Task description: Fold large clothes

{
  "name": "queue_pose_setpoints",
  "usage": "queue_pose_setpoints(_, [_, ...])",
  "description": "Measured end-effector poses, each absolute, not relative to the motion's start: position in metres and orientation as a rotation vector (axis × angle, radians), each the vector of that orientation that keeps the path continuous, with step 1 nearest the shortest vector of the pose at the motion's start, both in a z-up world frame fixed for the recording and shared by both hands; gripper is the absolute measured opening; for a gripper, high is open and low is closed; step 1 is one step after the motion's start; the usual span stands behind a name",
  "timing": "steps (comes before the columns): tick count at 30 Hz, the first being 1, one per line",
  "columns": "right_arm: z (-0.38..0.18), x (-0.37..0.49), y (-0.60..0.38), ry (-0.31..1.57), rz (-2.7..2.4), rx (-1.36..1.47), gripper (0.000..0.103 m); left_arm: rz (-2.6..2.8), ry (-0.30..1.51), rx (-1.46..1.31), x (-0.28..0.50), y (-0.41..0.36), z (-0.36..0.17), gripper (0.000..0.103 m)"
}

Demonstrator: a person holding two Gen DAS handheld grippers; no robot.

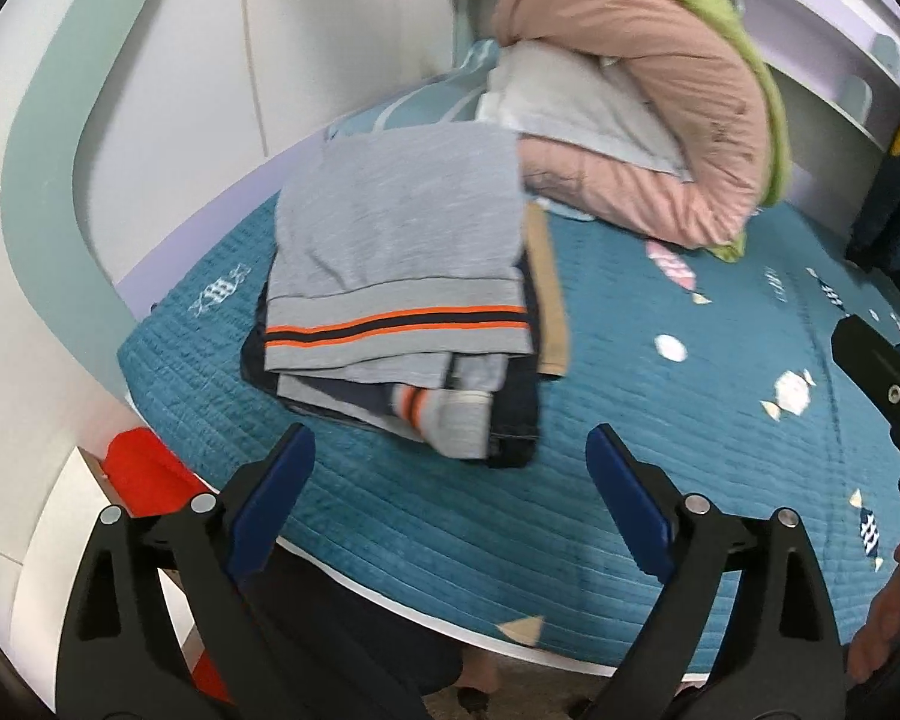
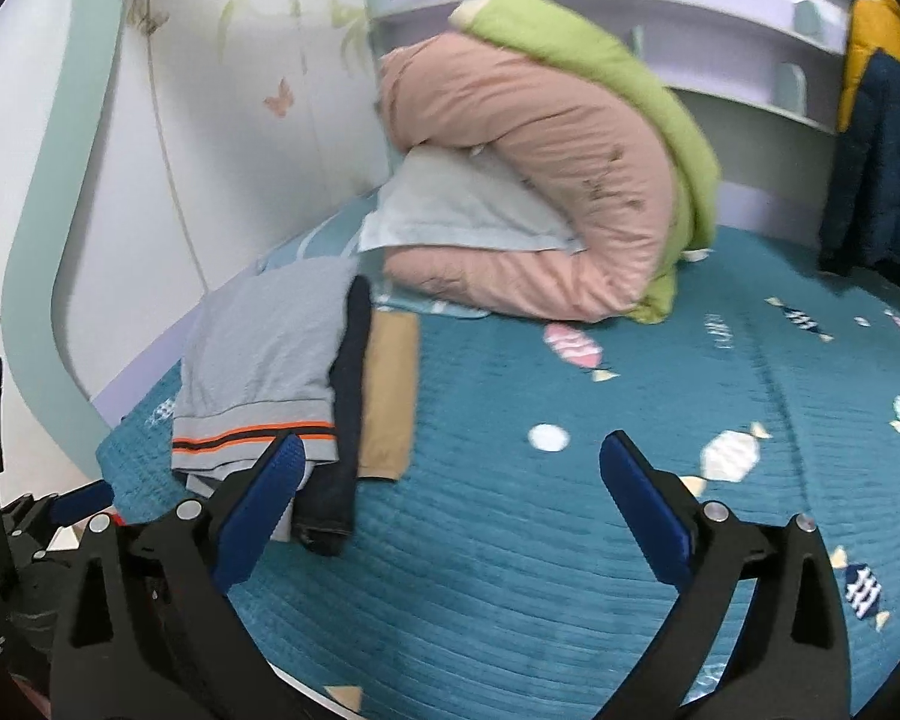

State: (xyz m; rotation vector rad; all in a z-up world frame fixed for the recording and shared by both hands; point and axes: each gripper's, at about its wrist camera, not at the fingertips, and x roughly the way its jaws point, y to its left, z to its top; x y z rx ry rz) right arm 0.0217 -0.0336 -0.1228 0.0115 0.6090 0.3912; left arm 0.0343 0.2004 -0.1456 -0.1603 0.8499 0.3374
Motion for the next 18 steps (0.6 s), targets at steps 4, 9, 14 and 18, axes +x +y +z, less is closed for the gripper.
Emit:
queue_pose_setpoints(4, [-0.115,0.005,-0.063,0.56,0.353,0.018,0.095,0.332,0.808,-0.128,0.023,0.172,-0.133,0.093])
queue_pose_setpoints(9, [-0.116,-0.013,-0.095,0.518,0.335,0.037,0.095,0.33,0.753,-0.103,0.007,0.142,-0.118,0.095])
queue_pose_setpoints(14, [-0.114,-0.033,-0.121,0.483,0.336,0.076,0.095,0.337,0.719,-0.081,-0.01,0.117,-0.112,0.095])
queue_pose_setpoints(18, [-0.112,-0.051,-0.135,0.438,0.332,0.079,0.095,0.342,0.699,-0.057,-0.025,0.097,-0.109,0.097])
